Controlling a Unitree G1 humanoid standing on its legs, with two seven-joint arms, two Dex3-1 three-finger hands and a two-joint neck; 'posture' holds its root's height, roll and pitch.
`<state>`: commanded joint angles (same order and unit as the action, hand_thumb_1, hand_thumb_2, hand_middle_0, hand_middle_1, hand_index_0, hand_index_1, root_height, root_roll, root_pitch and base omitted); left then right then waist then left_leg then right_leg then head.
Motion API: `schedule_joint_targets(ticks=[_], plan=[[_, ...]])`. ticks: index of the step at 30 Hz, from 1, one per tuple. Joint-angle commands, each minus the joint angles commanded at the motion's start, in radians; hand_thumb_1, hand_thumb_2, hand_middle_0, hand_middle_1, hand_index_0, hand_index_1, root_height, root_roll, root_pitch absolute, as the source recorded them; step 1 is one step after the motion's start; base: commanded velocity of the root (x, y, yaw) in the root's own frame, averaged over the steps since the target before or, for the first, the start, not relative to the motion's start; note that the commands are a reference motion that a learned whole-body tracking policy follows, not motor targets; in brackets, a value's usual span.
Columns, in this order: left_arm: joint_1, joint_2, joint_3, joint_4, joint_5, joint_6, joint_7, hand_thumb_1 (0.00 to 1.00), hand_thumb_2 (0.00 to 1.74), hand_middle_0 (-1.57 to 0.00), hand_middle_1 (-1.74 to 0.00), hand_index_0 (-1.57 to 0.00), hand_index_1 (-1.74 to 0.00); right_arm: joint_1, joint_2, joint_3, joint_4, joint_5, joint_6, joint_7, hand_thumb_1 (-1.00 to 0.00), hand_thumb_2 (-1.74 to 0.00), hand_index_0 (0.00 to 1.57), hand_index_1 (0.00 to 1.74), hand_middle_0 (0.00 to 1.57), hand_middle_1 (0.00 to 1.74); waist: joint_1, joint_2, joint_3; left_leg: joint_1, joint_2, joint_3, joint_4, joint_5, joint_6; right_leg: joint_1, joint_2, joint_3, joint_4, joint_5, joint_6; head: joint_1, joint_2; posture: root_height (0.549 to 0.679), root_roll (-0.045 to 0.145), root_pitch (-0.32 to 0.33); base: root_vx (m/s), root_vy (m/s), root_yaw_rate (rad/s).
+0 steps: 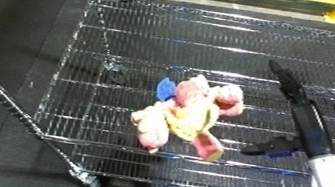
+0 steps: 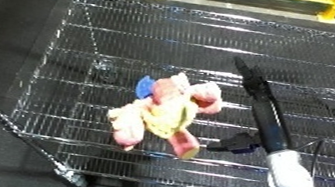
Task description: Pick up the object and place it into the box
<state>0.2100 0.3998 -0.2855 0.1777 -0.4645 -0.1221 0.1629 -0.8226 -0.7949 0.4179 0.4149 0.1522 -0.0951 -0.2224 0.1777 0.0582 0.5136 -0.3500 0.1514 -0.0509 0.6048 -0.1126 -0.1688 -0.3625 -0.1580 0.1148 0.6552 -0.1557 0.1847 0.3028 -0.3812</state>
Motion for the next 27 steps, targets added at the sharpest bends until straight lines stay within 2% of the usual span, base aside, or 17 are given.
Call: schedule_joint_targets(ticks=[8,12,20,24,27], plan=[[0.036,0.018,0.008,-0.019,-0.021,-0.028,0.002,1.00,1.74,-1.57,-1.74,-1.57,-1.74,-0.263,0.006,0.196,0.206,-0.051,0.013,0.024,0.00,0.00,0.00,0.00,0.00,0.00,0.036,0.024,0.006,-0.062,-0.011,-0.016,0.005,0.006,-0.0019,-0.052,-0.0116,-0.007,-0.012,0.023,-0.0002,0.059,0.030,0.631,0.032,-0.085,-0.012,0.018,0.060],[0.047,0.021,0.011,-0.020,-0.029,-0.036,0.001,1.00,1.74,-1.57,-1.74,-1.57,-1.74,-0.369,0.032,0.275,0.314,-0.034,0.018,0.046,0.00,0.00,0.00,0.00,0.00,0.00,0.041,0.035,0.006,-0.105,-0.017,-0.027,0.022,0.005,-0.0032,-0.085,-0.0108,-0.011,-0.003,0.024,-0.0041,0.094,0.031,0.629,0.027,-0.058,-0.009,0.015,0.086],[0.055,0.039,-0.002,-0.041,-0.042,-0.048,0.003,1.00,1.74,-1.57,-1.74,-1.57,-1.74,-0.428,0.079,0.322,0.473,-0.029,0.037,0.074,0.00,0.00,0.00,0.00,0.00,0.00,0.070,0.048,0.006,-0.156,-0.024,-0.039,0.043,0.004,-0.0063,-0.125,-0.0160,-0.025,0.012,0.030,-0.0066,0.134,0.045,0.628,0.019,-0.027,-0.011,0.005,0.105],[0.061,0.037,0.001,-0.047,-0.045,-0.052,0.005,1.00,1.74,-1.57,-1.74,-1.57,-1.74,-0.423,0.111,0.340,0.521,-0.059,0.046,0.091,0.00,0.00,0.00,0.00,0.00,0.00,0.080,0.051,0.006,-0.167,-0.024,-0.042,0.043,0.003,-0.0074,-0.132,-0.0166,-0.028,0.011,0.033,-0.0068,0.149,0.043,0.628,0.017,-0.018,-0.008,0.012,0.042],[0.063,0.034,0.003,-0.048,-0.050,-0.056,0.006,1.00,1.74,-1.57,-1.74,-1.57,-1.74,-0.402,0.141,0.352,0.542,-0.093,0.052,0.106,0.00,0.00,0.00,0.00,0.00,0.00,0.087,0.052,0.006,-0.167,-0.024,-0.046,0.041,0.002,-0.0071,-0.128,-0.0156,-0.032,0.007,0.029,-0.0078,0.155,0.056,0.628,0.014,-0.016,0.002,0.008,0.041]])
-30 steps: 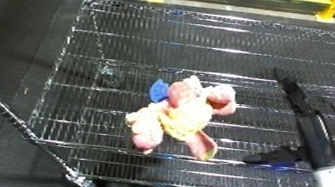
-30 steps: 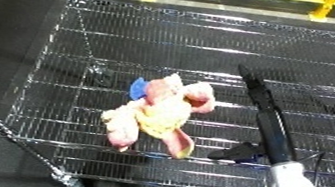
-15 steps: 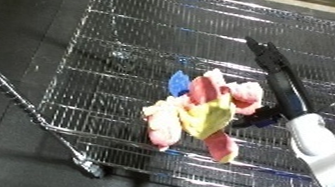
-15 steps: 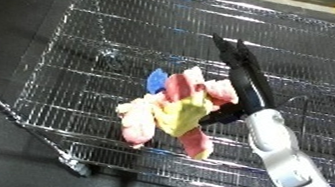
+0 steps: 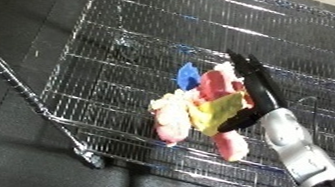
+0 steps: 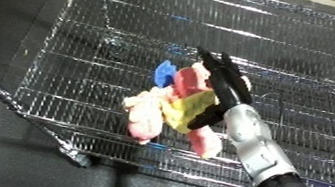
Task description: Pick up the object and place it into the box
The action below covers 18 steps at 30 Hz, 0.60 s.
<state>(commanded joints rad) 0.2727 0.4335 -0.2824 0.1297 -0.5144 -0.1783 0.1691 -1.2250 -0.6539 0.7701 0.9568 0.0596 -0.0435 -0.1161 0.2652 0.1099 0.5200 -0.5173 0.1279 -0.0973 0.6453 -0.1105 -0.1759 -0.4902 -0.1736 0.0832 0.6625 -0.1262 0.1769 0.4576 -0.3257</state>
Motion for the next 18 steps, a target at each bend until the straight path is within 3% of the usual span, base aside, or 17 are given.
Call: schedule_joint_targets(ticks=[5,13,18], plan=[[-0.003,-0.006,-0.003,-0.004,-0.001,-0.006,0.001,1.00,1.74,-1.57,-1.74,-1.57,-1.74,0.029,0.044,0.019,0.035,-0.073,0.010,0.013,0.00,0.00,0.00,0.00,0.00,0.00,0.009,0.004,0.000,0.000,0.000,-0.005,-0.005,-0.002,0.0003,0.004,-0.0002,-0.006,-0.001,-0.005,-0.0002,0.003,0.012,0.629,0.011,-0.011,-0.001,0.002,0.057],[-0.024,-0.031,-0.003,-0.002,0.007,0.002,0.025,1.00,1.74,-1.57,-1.74,-1.57,-1.74,0.104,0.143,-0.047,0.116,-0.048,0.038,0.017,-0.40,-0.70,0.63,0.70,0.63,0.70,0.006,0.008,0.000,-0.001,0.002,-0.003,-0.016,0.002,0.0024,-0.001,0.0023,-0.003,-0.004,-0.003,-0.0015,-0.014,0.078,0.629,0.013,-0.007,-0.011,0.017,-0.010],[-0.026,-0.038,0.006,-0.013,0.005,-0.003,0.033,1.00,1.74,-1.57,-1.74,-1.57,-1.74,0.141,0.160,-0.086,0.139,-0.045,0.047,0.002,-0.65,-1.13,1.02,1.13,1.02,1.13,0.002,0.012,0.000,0.006,0.003,0.000,-0.024,0.003,0.0024,0.004,0.0014,-0.002,-0.008,-0.005,-0.0009,-0.011,0.085,0.630,0.013,-0.009,-0.014,0.017,0.008]])
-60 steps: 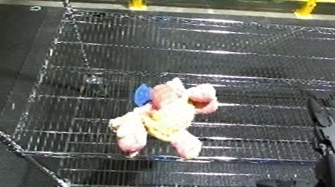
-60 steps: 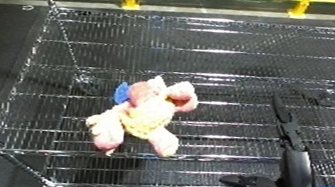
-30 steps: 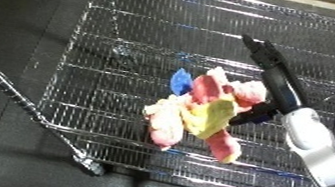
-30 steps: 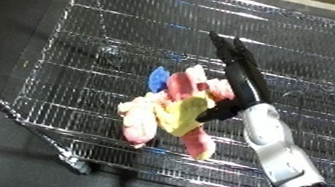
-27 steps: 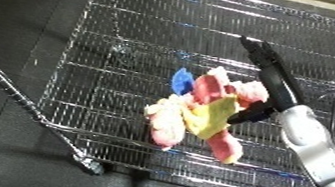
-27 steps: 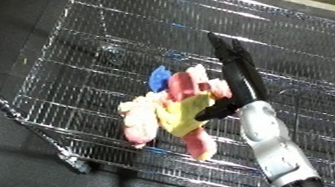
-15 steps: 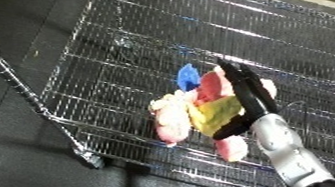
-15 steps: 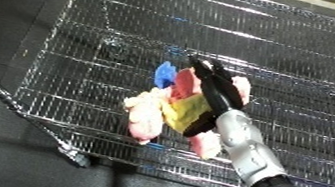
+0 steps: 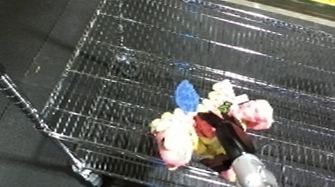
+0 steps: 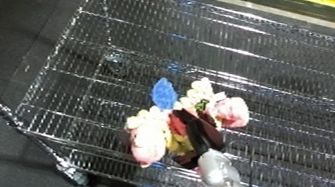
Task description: Pick up the object and place it into the box
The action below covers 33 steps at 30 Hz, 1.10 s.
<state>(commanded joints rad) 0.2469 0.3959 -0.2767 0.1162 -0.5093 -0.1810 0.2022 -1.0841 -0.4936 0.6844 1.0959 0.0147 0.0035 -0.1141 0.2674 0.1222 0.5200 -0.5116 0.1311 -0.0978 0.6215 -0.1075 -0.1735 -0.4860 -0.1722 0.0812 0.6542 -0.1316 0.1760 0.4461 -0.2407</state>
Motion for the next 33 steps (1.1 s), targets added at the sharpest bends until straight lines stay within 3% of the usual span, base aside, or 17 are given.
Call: schedule_joint_targets(ticks=[7,15,23,33], plan=[[-0.003,0.003,-0.005,0.002,0.003,0.003,-0.001,1.00,1.74,-1.57,-1.74,-1.57,-1.74,0.007,-0.009,-0.022,0.005,0.013,0.000,-0.015,-1.00,-1.74,1.57,1.74,1.57,1.74,-0.007,-0.002,0.000,0.007,0.002,0.003,-0.005,-0.001,-0.0001,0.001,0.0011,0.002,0.000,-0.001,0.0008,-0.002,0.001,0.630,0.015,-0.011,-0.013,0.012,-0.011],[-0.016,0.001,-0.015,0.006,0.002,0.007,-0.009,1.00,1.74,-1.57,-1.74,-1.57,-1.74,0.008,-0.011,-0.035,0.007,0.026,0.002,-0.022,-1.00,-1.74,1.57,1.74,1.57,1.74,-0.014,-0.004,0.000,0.016,0.003,0.007,-0.010,0.000,-0.0003,0.008,-0.0002,0.005,-0.004,-0.002,0.0019,-0.004,-0.006,0.630,0.016,-0.017,-0.008,0.005,-0.011],[-0.032,0.000,-0.010,0.017,-0.007,0.010,-0.008,1.00,1.74,-1.57,-1.74,-1.57,-1.74,0.012,-0.025,-0.076,-0.016,0.088,-0.005,-0.049,-1.00,-1.74,1.57,1.74,1.57,1.74,-0.024,-0.010,0.000,0.038,0.007,0.013,-0.020,0.000,-0.0009,0.023,-0.0012,0.008,-0.004,-0.008,0.0024,-0.022,-0.020,0.630,0.020,-0.030,-0.010,-0.004,-0.016],[-0.064,-0.002,-0.009,0.058,-0.010,0.013,-0.018,1.00,1.74,-1.57,-1.74,-1.57,-1.74,0.030,-0.127,-0.132,-0.217,0.138,-0.051,-0.109,-1.00,-1.74,1.57,1.74,1.57,1.74,-0.065,-0.032,0.000,0.090,0.017,0.031,-0.031,-0.004,0.0009,0.055,-0.0018,0.017,-0.002,-0.013,0.0048,-0.036,-0.010,0.630,0.029,-0.066,-0.006,-0.023,-0.066]])
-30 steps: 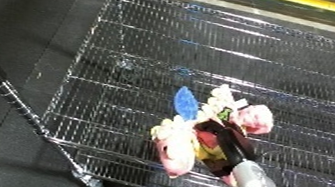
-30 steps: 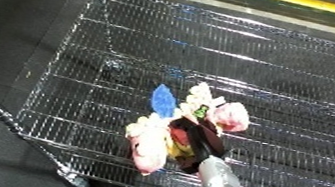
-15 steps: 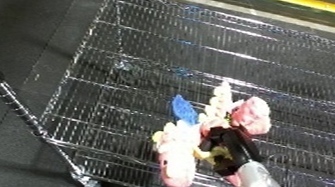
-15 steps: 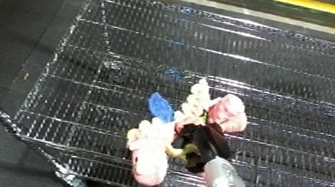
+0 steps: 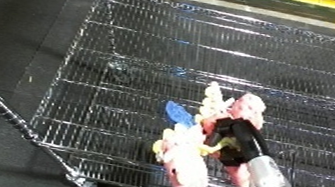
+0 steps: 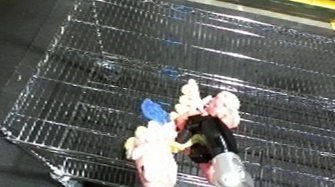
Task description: Pick up the object and place it into the box
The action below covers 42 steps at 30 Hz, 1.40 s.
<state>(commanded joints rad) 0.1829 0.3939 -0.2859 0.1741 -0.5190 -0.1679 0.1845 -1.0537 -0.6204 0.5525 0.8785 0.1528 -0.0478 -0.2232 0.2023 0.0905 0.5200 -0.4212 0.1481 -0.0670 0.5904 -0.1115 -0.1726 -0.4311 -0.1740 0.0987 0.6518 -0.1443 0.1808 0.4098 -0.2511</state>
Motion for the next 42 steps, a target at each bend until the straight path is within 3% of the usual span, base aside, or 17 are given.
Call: schedule_joint_targets(ticks=[7,13,21,27,34,38,42], plan=[[-0.016,0.001,-0.008,0.020,0.026,0.000,0.002,1.00,1.74,-1.57,-1.74,-1.57,-1.74,0.079,-0.072,-0.118,-0.175,0.016,-0.045,-0.089,-1.00,-1.74,1.57,1.74,1.57,1.74,-0.046,-0.002,0.000,0.006,0.007,0.012,0.011,-0.002,0.0040,-0.013,0.0003,0.011,0.031,-0.006,0.0009,-0.017,-0.014,0.625,0.036,-0.085,0.001,-0.036,-0.058],[-0.029,-0.017,0.004,0.035,0.051,-0.002,0.008,1.00,1.74,-1.57,-1.74,-1.57,-1.74,0.306,-0.087,-0.336,-0.473,0.001,-0.088,-0.185,-1.00,-1.74,1.57,1.74,1.57,1.74,-0.095,-0.003,0.000,0.029,0.013,0.028,0.004,-0.004,0.0112,-0.006,0.0028,0.021,0.037,-0.010,0.0051,-0.023,-0.023,0.625,0.047,-0.101,0.014,-0.041,-0.100],[-0.040,-0.042,0.008,0.021,0.055,0.004,0.005,1.00,1.74,-1.57,-1.74,-1.57,-1.74,0.546,-0.104,-0.543,-0.718,-0.058,-0.097,-0.217,-1.00,-1.74,1.57,1.74,1.57,1.74,-0.160,0.002,0.000,0.082,0.019,0.051,-0.015,-0.006,0.0157,0.035,-0.0010,0.031,0.020,-0.015,0.0077,0.066,-0.036,0.627,0.058,-0.132,0.017,-0.030,-0.092],[-0.052,-0.050,0.005,0.004,0.060,0.015,-0.006,1.00,1.74,-1.57,-1.74,-1.57,-1.74,0.674,-0.126,-0.666,-0.804,-0.072,-0.108,-0.227,-1.00,-1.74,1.57,1.74,1.57,1.74,-0.209,0.003,0.000,0.113,0.024,0.064,-0.011,-0.015,0.0159,0.065,0.0002,0.042,0.005,-0.015,0.0086,0.117,-0.080,0.628,0.064,-0.156,0.013,-0.028,-0.113],[-0.059,-0.055,0.000,-0.016,0.072,0.026,-0.018,1.00,1.74,-1.57,-1.74,-1.57,-1.74,0.851,-0.082,-0.846,-0.839,-0.059,-0.135,-0.265,-1.00,-1.74,1.57,1.74,1.57,1.74,-0.275,0.010,0.000,0.149,0.030,0.086,-0.010,-0.026,0.0162,0.097,0.0034,0.054,-0.004,-0.023,0.0084,0.195,-0.133,0.629,0.072,-0.181,0.020,-0.011,-0.118],[-0.057,-0.059,-0.001,-0.015,0.065,0.027,-0.025,1.00,1.74,-1.57,-1.74,-1.57,-1.74,0.926,-0.075,-0.918,-0.839,-0.057,-0.145,-0.276,-1.00,-1.74,1.57,1.74,1.57,1.74,-0.306,0.017,-0.001,0.167,0.032,0.100,-0.012,-0.031,0.0164,0.106,0.0046,0.062,-0.015,-0.020,0.0098,0.264,-0.168,0.630,0.078,-0.187,0.009,0.004,-0.162],[-0.055,-0.065,-0.009,-0.007,0.049,0.026,-0.026,1.00,1.74,-1.57,-1.74,-1.57,-1.74,0.965,-0.048,-0.970,-0.829,-0.021,-0.168,-0.299,-1.00,-1.74,1.57,1.74,1.57,1.74,-0.341,0.026,-0.004,0.183,0.035,0.115,-0.014,-0.035,0.0172,0.114,0.0069,0.071,-0.029,-0.015,0.0095,0.344,-0.138,0.631,0.084,-0.190,0.009,0.015,-0.179]])
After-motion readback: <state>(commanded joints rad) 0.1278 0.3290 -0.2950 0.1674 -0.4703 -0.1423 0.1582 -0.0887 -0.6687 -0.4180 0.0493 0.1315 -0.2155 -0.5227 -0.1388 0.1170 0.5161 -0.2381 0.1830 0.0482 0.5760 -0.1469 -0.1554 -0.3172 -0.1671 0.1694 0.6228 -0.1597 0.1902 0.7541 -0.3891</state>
